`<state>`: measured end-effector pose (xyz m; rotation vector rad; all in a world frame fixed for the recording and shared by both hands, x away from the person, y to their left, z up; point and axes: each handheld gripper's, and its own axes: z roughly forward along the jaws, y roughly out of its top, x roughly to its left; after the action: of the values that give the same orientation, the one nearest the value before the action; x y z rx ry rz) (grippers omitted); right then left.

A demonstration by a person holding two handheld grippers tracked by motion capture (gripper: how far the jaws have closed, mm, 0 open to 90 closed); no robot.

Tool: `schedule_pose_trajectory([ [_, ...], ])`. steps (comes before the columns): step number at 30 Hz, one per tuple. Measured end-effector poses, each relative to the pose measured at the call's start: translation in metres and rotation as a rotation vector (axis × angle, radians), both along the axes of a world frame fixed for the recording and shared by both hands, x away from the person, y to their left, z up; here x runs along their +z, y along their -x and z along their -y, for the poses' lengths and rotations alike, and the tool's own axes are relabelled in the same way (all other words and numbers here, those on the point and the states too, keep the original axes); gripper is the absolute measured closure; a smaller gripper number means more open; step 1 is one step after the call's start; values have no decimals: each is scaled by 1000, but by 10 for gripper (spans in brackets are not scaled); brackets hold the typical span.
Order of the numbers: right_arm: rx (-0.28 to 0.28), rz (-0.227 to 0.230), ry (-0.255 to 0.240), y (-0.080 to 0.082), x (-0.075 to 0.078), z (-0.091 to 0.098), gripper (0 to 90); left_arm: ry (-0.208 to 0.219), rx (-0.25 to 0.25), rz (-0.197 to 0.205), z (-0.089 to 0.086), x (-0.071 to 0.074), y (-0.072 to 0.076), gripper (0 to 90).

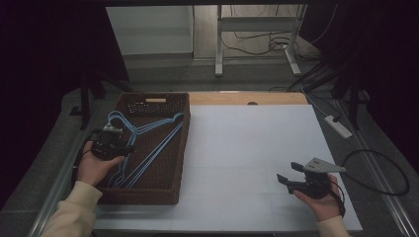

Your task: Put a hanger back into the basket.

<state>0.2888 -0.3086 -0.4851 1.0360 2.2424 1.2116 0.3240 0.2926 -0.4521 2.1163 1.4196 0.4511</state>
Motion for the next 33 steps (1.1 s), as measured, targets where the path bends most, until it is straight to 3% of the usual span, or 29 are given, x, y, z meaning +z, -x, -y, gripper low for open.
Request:
schedule_pose_trajectory([
  [2,-2,4,-2,0,0,0,282,37,-31,46,4,8,7,435],
  [5,-1,5,-2,0,0,0,282,73,-61,88,7,14,14,419],
  [8,-1,3,-3,0,0,0,277,121,-110,168,14,26,29,380],
  [9,-1,3,-3,0,0,0,277,121,-110,168,14,26,29,377],
  [10,-2,3,-1,0,0,0,276,146,-130,201,17,29,37,375],
  [12,-3,2,-2,0,1,0,275,158,-147,224,21,31,43,365],
  [17,-2,3,-1,0,1,0,275,183,-182,239,29,32,55,346],
  [23,0,2,0,0,1,0,274,282,-203,253,37,27,68,336],
  [33,6,0,-1,0,1,1,273,302,-246,293,57,12,90,330],
])
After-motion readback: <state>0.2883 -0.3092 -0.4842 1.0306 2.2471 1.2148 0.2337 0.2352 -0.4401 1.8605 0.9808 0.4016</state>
